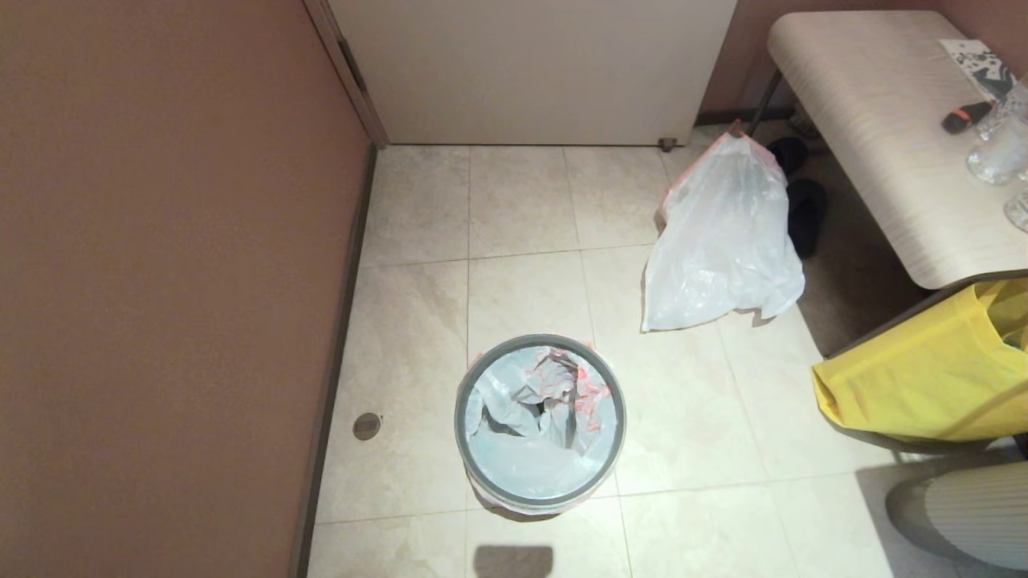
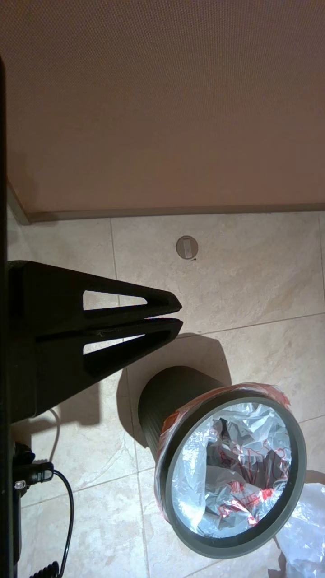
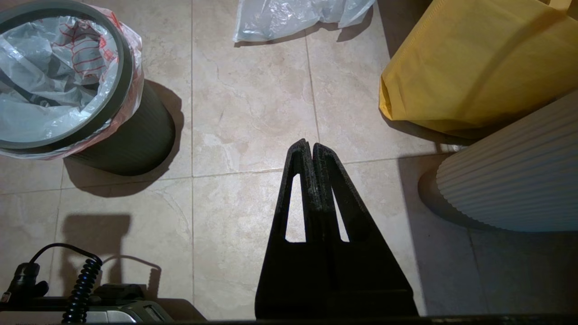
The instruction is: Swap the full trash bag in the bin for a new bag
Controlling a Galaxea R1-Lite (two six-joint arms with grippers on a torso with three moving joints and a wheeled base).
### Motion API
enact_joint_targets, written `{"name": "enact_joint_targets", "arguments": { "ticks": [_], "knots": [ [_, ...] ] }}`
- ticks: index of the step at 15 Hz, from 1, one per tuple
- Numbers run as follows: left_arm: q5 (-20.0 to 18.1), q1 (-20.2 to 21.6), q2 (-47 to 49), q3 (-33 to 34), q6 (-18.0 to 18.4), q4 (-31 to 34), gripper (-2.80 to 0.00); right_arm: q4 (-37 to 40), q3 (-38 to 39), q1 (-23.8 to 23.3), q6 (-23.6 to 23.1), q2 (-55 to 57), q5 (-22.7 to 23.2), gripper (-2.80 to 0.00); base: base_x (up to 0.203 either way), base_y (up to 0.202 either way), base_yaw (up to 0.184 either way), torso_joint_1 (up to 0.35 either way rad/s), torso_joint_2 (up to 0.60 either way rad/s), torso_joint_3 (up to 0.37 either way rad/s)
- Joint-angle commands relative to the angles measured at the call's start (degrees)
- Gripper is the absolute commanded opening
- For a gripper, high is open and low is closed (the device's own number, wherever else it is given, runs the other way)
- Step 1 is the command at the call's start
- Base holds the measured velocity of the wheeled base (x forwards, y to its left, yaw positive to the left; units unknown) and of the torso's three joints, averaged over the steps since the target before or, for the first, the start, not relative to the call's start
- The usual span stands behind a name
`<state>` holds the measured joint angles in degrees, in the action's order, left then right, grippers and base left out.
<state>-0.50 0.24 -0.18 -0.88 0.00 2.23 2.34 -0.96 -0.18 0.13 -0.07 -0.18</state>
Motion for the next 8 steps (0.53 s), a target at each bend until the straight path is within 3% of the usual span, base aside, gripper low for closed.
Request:
{"name": "enact_joint_targets", "arguments": {
  "ticks": [1,8],
  "knots": [
    [-0.02,0.02,0.18,0.0,0.0,0.05,-2.8,0.03,0.0,0.01,-0.03,0.16,0.01,-2.8,0.0,0.0,0.0,0.0,0.0,0.0],
    [-0.02,0.02,0.18,0.0,0.0,-0.03,-2.8,0.03,0.0,0.01,-0.05,0.16,0.01,-2.8,0.0,0.0,0.0,0.0,0.0,0.0]
  ]
}}
